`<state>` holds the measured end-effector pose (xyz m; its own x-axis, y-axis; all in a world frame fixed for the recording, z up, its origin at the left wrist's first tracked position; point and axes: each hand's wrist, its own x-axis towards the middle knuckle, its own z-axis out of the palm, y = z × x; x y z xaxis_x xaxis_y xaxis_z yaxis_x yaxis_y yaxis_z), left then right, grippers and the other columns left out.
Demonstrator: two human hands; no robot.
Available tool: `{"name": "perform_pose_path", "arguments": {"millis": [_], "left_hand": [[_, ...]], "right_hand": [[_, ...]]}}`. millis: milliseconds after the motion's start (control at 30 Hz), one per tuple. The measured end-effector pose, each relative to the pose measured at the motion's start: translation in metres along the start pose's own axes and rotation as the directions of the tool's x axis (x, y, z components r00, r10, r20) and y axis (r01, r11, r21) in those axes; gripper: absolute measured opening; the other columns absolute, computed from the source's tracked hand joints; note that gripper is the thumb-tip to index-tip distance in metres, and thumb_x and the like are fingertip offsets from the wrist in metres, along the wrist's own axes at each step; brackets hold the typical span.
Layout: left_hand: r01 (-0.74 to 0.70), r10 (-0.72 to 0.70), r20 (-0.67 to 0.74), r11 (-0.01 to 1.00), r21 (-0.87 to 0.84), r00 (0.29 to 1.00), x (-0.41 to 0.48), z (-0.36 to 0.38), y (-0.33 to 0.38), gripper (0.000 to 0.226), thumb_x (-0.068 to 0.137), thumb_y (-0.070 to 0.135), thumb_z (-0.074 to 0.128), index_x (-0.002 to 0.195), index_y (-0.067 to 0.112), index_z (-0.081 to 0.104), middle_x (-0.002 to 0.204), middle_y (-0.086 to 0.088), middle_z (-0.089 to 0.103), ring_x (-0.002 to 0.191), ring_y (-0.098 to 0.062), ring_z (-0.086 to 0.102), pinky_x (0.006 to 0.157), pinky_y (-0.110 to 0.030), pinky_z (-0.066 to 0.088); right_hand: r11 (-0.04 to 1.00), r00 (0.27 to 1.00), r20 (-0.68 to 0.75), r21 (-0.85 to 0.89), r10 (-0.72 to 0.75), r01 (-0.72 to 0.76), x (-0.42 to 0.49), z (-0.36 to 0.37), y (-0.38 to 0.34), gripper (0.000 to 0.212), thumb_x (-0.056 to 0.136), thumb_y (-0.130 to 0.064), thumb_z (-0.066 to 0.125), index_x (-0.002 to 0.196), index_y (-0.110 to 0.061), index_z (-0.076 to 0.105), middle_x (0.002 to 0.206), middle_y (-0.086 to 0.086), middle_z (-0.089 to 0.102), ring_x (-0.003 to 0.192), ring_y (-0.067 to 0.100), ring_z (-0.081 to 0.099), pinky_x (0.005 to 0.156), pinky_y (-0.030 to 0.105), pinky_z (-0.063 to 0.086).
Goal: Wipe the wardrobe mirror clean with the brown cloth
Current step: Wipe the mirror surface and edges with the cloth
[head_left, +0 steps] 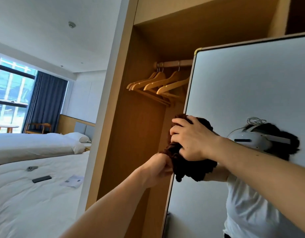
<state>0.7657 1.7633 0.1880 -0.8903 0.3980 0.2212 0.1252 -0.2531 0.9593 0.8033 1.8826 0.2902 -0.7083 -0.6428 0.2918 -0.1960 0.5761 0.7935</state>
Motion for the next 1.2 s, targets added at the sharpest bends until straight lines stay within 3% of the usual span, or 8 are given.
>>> {"name": "perform_pose_path", "arguments": {"millis": [133,333,533,700,767,933,1000,1200], "left_hand": [[0.037,-0.037,-0.006,0.999,0.029,0.999,0.006,-0.004,0.008,0.033,0.096,0.012,0.038,0.123,0.0,0.054,0.128,-0.025,0.055,0.12,-0.039,0.052,0.104,-0.044,0.042],[-0.038,0.033,-0.075,0.997,-0.066,0.997,0.02,0.001,0.056,0.033,0.091,0.025,0.039,0.089,0.003,0.064,0.09,-0.014,0.062,0.088,-0.029,0.058,0.086,-0.04,0.045],[-0.08,0.055,-0.128,0.978,-0.194,0.99,0.03,0.022,0.092,0.032,0.094,0.038,0.047,0.085,0.008,0.056,0.073,-0.007,0.049,0.067,-0.019,0.045,0.066,-0.03,0.038],[-0.095,0.064,-0.088,0.906,-0.413,0.994,0.03,0.017,0.073,0.03,0.099,0.029,0.044,0.083,0.007,0.058,0.068,-0.008,0.061,0.071,-0.017,0.054,0.066,-0.025,0.044],[-0.118,0.086,-0.103,0.929,-0.352,0.991,0.033,0.017,0.074,0.03,0.098,0.03,0.046,0.08,0.009,0.058,0.063,-0.006,0.06,0.066,-0.016,0.052,0.061,-0.025,0.043],[-0.07,0.061,-0.134,0.995,-0.066,0.989,0.036,0.017,0.078,0.053,0.094,0.058,0.039,0.098,0.011,0.064,0.105,-0.012,0.063,0.101,-0.029,0.057,0.086,-0.039,0.045],[-0.018,0.024,-0.089,0.998,0.063,0.996,0.034,0.015,0.085,0.052,0.091,0.064,0.038,0.095,0.018,0.062,0.11,-0.011,0.065,0.105,-0.026,0.059,0.084,-0.038,0.047],[-0.032,0.058,-0.092,0.964,0.264,0.994,0.03,0.014,0.117,0.038,0.098,0.043,0.04,0.1,0.011,0.061,0.09,-0.007,0.064,0.085,-0.024,0.063,0.087,-0.04,0.054]], "right_hand": [[0.989,0.989,-0.057,-0.043,0.137,-0.139,0.031,-0.036,0.042,0.041,0.083,-0.037,0.047,0.119,-0.026,0.06,0.135,-0.003,0.048,0.135,0.023,0.023,0.108,0.05,0.021],[0.925,0.894,-0.266,-0.025,0.359,-0.379,0.064,-0.107,0.119,0.037,0.084,-0.028,0.053,0.12,-0.024,0.057,0.133,0.004,0.051,0.135,0.026,0.023,0.104,0.051,0.022],[0.952,0.95,-0.128,-0.08,0.285,-0.296,0.06,-0.09,0.096,0.046,0.087,-0.046,0.039,0.122,-0.023,0.057,0.138,0.002,0.047,0.137,0.025,0.022,0.107,0.055,0.02],[0.977,0.98,-0.051,-0.086,0.191,-0.195,0.047,-0.063,0.063,0.07,0.081,-0.072,0.031,0.121,-0.021,0.058,0.136,0.003,0.047,0.135,0.027,0.025,0.107,0.056,0.019],[0.974,0.983,-0.042,-0.133,0.18,-0.184,0.051,-0.07,0.071,0.064,0.083,-0.069,0.035,0.118,-0.021,0.059,0.131,0.004,0.051,0.13,0.026,0.032,0.103,0.053,0.025],[0.921,0.931,-0.157,-0.166,0.328,-0.352,0.081,-0.105,0.1,0.032,0.089,-0.048,0.043,0.091,-0.019,0.056,0.118,0.007,0.058,0.121,0.028,0.038,0.1,0.053,0.026],[0.879,0.882,-0.202,-0.142,0.425,-0.456,0.091,-0.119,0.116,0.027,0.09,-0.043,0.044,0.09,-0.018,0.055,0.118,0.007,0.058,0.122,0.029,0.037,0.099,0.052,0.025],[0.917,0.883,-0.307,-0.07,0.355,-0.392,0.082,-0.089,0.1,0.076,0.078,-0.076,0.032,0.116,-0.018,0.063,0.13,0.006,0.054,0.129,0.029,0.032,0.104,0.056,0.02]]}}
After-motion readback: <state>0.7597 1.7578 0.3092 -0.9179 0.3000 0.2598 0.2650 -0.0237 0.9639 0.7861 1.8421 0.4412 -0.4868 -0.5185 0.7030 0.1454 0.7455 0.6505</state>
